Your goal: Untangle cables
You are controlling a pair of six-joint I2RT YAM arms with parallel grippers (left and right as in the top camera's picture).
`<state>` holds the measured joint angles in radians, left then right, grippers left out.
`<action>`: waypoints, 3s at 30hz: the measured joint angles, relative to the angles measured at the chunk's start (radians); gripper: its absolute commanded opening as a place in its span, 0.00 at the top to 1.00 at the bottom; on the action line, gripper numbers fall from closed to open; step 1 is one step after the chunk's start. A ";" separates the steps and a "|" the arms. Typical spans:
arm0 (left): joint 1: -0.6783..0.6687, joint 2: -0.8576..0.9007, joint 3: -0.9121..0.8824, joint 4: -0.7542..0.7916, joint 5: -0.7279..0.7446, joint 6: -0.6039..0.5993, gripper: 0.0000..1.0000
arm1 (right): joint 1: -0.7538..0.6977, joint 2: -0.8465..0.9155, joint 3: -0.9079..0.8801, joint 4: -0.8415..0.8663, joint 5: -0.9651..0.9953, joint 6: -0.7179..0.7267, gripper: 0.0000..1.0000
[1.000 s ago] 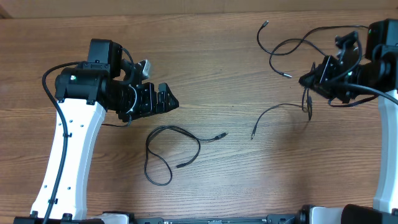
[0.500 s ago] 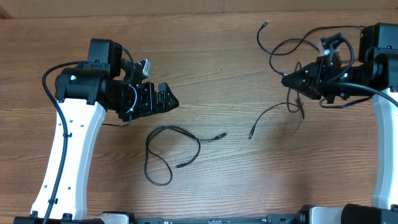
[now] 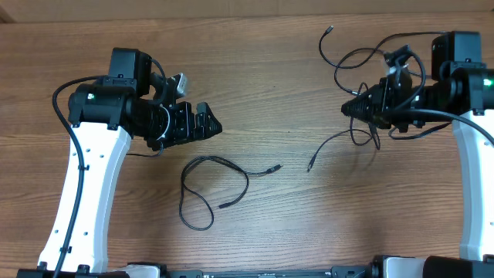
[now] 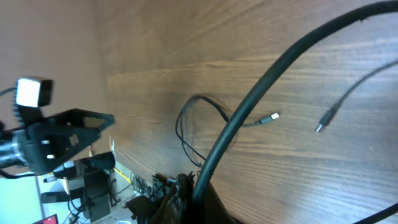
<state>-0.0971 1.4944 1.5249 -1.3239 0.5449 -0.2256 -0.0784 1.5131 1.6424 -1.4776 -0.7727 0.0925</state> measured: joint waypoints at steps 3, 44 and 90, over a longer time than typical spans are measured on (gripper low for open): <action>0.000 0.000 0.000 0.002 0.000 0.000 0.03 | 0.000 -0.001 -0.042 0.002 0.010 -0.001 0.96; 0.000 0.000 0.000 -0.007 0.000 0.000 0.02 | -0.027 0.019 -0.082 0.268 1.290 0.397 0.71; 0.000 0.000 0.000 0.011 -0.003 0.000 0.00 | -0.078 0.121 -0.619 0.460 0.738 0.296 0.26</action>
<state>-0.0971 1.4944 1.5249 -1.3125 0.5419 -0.2256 -0.1566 1.6341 1.0233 -1.0172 -0.0349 0.3885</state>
